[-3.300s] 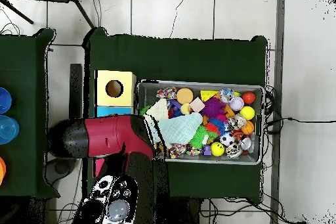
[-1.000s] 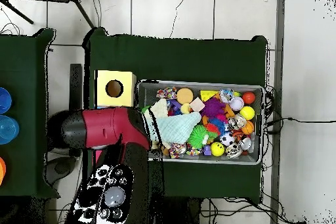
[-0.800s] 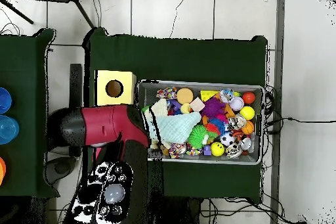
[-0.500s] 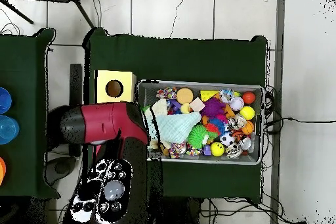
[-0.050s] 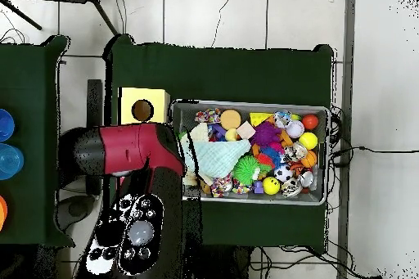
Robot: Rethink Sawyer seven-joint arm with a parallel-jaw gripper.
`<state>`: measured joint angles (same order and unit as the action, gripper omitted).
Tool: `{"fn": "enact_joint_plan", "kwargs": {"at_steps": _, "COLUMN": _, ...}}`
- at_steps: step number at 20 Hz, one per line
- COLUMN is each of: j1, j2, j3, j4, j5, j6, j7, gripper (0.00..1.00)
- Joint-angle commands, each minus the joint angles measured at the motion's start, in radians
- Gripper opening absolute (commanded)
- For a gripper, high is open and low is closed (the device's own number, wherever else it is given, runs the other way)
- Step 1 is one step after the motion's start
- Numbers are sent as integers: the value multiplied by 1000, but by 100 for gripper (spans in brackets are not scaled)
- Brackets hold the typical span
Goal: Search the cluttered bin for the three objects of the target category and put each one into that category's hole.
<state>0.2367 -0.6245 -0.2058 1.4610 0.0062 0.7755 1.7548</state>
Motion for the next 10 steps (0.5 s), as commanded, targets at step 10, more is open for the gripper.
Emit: {"fn": "enact_joint_plan", "kwargs": {"at_steps": 10, "j1": -31, "j2": 4, "j3": 39, "j4": 4, "j5": 36, "j6": 13, "j7": 189, "gripper": 0}}
